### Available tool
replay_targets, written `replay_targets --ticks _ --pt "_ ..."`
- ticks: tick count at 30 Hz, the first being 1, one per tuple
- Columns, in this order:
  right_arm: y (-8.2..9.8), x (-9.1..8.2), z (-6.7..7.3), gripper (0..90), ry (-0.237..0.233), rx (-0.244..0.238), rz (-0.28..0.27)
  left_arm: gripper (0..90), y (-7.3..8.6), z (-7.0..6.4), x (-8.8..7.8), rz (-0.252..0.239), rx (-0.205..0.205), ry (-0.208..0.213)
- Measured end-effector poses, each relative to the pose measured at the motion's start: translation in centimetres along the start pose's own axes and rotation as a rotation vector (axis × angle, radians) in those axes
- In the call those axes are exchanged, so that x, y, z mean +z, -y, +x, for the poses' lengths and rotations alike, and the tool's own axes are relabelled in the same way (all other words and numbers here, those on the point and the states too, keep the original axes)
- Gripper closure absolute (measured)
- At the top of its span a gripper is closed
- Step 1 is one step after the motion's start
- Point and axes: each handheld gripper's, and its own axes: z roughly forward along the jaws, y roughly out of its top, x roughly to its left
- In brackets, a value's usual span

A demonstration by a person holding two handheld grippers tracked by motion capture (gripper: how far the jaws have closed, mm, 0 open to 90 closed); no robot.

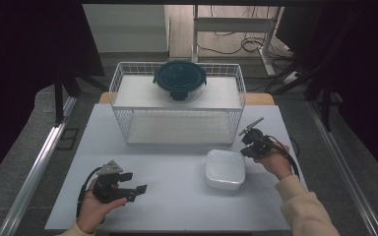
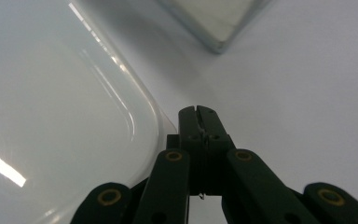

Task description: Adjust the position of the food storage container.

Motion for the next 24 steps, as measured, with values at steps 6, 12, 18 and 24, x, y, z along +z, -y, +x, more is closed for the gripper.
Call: replay_targets --ticks 6,12,18,24 --pt "0.8 -0.4 2.3 89.4 -0.040 -0.040 -0.017 23.2 0.0 0.0 -0.1 -0.007 -0.013 0.006" --pt "1.8 -0.8 5.4 89.4 -0.103 -0.087 -0.045 23.2 -0.1 0.0 0.0 -0.005 -0.015 0.008" --pt "2.5 -1.1 7.1 89.4 -0.133 -0.107 -0.067 23.2 -0.1 0.0 0.1 -0.001 -0.018 0.008" --pt "3.2 -1.3 8.5 89.4 -0.156 -0.119 -0.070 23.2 -0.1 -0.1 0.1 -0.001 -0.019 0.007"
